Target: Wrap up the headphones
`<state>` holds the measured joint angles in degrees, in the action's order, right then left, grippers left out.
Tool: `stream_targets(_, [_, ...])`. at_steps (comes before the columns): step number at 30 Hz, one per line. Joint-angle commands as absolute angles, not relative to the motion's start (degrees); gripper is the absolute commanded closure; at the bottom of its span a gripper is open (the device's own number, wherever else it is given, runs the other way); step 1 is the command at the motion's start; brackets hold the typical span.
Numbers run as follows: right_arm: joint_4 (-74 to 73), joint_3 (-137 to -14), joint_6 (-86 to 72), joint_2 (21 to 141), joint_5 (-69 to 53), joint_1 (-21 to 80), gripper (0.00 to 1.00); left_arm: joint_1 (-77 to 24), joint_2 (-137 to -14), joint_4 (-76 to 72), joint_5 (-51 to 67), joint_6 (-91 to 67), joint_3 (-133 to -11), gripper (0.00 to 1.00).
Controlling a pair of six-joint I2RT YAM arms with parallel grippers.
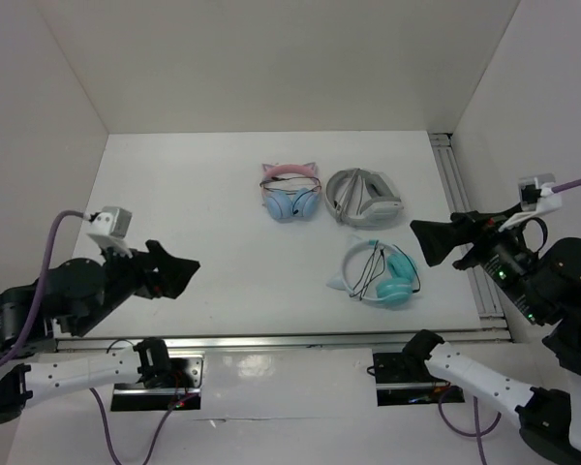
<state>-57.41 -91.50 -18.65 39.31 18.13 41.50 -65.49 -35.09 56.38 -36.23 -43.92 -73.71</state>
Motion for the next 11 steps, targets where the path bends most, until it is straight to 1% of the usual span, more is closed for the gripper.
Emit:
stream_targets(1, [-63.5,-93.8,-13.6,40.0,7.8,33.2,0.00,-65.5,-32.7,69.0,-38.0,-48.4,-73.7,0.00])
stream_targets(4, [-64.7,-93.3,-14.8,37.3,4.4,30.3,0.00,-65.5,-29.1,70.7,-36.5,-49.0,-72.7,0.00])
stream_targets(6, [-65.5,-93.3,-14.9,35.8,5.2,27.8,0.00,-65.5,-27.1,71.5,-35.2,-49.9,-72.0,0.00])
stream_targets(7, [-65.5,-93.3,-14.9,33.9,5.2,27.8,0.00,-65.5,-26.5,72.0,-35.2,-49.9,-71.4,0.00])
stream_targets(11, [-66.3,-90.8,-15.4,32.9,4.5,26.3,0.00,-65.5,-25.7,72.0,-35.2,-49.9,-71.4,0.00])
